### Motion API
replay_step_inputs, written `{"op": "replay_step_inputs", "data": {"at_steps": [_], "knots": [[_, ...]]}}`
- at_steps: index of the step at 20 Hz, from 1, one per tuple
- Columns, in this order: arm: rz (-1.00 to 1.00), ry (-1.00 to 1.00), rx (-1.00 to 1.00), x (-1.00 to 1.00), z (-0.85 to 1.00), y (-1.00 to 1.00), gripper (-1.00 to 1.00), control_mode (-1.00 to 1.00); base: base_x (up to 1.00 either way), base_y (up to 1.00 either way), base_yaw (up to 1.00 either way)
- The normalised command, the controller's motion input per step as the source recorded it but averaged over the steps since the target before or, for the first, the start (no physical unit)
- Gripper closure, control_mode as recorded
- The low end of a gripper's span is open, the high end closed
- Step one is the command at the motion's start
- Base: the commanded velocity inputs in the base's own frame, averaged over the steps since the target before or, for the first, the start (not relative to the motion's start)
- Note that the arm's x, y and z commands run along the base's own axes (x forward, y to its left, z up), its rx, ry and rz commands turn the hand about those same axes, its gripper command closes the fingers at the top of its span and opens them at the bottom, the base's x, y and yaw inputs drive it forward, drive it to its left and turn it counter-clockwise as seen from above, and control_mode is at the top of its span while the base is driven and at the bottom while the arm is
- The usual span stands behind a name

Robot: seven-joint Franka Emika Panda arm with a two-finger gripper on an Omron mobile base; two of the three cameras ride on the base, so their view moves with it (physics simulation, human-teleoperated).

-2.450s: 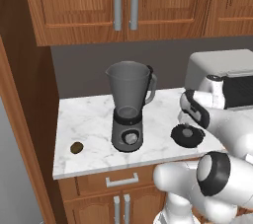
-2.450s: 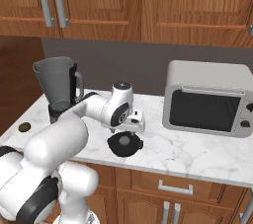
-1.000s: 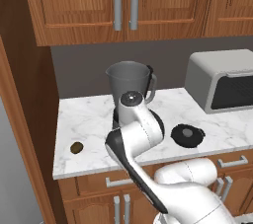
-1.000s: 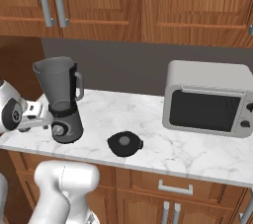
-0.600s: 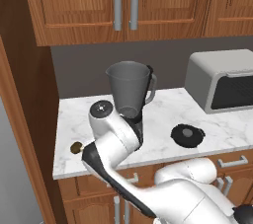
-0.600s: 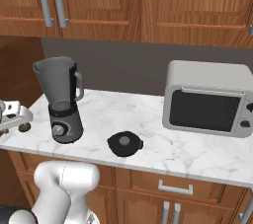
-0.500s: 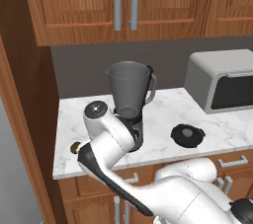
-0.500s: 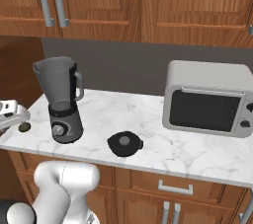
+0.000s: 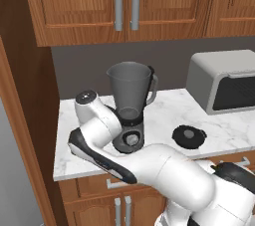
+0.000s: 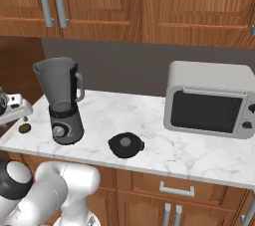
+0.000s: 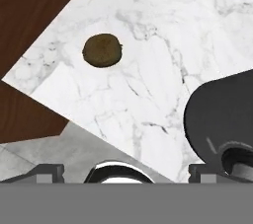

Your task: Open the blender lid, put the kiwi in the blender, close the lid, and start the blender.

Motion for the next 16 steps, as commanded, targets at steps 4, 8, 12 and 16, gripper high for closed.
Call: {"op": "replay_step_inputs", "data": {"at_steps": [4,8,12,16], "knots": [[0.04,0.11,-0.01,0.37,-0.32,0.24,-1.0,-1.0,0.0,0.0,0.0],[0.04,0.04,0.0,0.23,-0.37,0.19,-1.0,-1.0,0.0,0.0,0.0],[0.01,0.0,0.0,0.19,-0.29,0.09,-1.0,-1.0,0.0,0.0,0.0],[0.0,0.0,0.0,0.14,-0.32,0.06,-1.0,-1.0,0.0,0.0,0.0]]}}
